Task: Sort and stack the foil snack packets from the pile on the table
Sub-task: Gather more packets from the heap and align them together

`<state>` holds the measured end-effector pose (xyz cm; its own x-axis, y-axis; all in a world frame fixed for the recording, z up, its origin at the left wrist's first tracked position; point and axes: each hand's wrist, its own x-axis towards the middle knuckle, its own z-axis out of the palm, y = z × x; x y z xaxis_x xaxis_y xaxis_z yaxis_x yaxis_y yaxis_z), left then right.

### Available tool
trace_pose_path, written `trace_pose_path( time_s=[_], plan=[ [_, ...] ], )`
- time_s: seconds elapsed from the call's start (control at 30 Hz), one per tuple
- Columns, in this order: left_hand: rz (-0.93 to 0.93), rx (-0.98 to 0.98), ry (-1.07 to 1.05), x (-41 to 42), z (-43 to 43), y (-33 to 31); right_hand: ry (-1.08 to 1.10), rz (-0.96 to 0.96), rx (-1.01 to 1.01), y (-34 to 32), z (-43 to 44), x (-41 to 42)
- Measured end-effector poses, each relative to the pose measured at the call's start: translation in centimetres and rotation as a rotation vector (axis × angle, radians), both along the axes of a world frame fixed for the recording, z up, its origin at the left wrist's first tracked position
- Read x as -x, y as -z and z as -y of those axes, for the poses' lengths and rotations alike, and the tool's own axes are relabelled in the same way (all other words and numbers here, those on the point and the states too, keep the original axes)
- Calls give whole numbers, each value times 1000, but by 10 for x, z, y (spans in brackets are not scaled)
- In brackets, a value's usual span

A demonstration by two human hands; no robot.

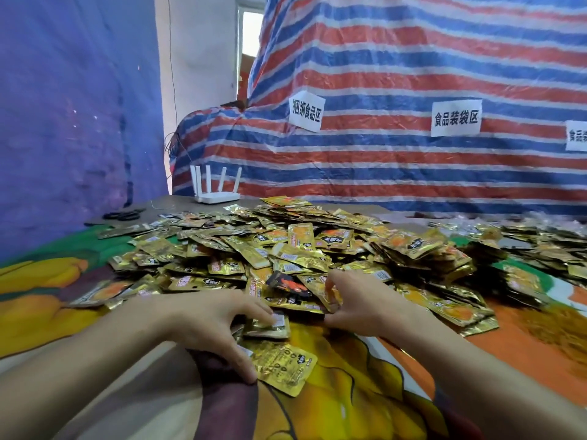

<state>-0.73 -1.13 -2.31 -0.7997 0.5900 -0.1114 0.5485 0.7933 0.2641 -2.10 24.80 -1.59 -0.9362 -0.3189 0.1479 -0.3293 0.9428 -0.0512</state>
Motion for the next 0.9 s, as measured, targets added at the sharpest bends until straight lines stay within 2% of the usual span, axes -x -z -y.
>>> trace_pose_path(
  time_s=[0.07, 0.13, 0.2, 0.27, 0.33, 0.43, 0.63, 0.7, 0.8, 0.9],
  plan=[
    [-96, 26, 57, -6, 0, 0, -19, -65, 0, 3, -1, -2],
    [-339, 167, 158, -10, -5, 3, -50, -149, 38, 9, -2, -2],
    [-534, 311, 208, -17, -13, 4, -100, -233, 159, 14, -6, -1],
    [-669, 306, 234, -21, -21, 7, -147, -305, 296, 14, -9, -1],
    [-805, 185, 210, -22, -23, 12, -155, -373, 383, 11, -12, -2],
    [-762, 22, 13, -19, -23, 23, -96, -451, 527, 5, -15, 0],
    [-833, -15, -112, -17, -33, 38, -33, -401, 1090, -4, -12, 3],
    [-870, -149, -91, -20, -29, 29, 3, -376, 1246, -5, -10, 3],
    [-882, -463, -101, -23, -24, 15, 56, -351, 1422, -5, -8, 6],
    [-941, -582, -201, -21, -21, 1, 46, -313, 1511, -1, -3, 12]
  ],
)
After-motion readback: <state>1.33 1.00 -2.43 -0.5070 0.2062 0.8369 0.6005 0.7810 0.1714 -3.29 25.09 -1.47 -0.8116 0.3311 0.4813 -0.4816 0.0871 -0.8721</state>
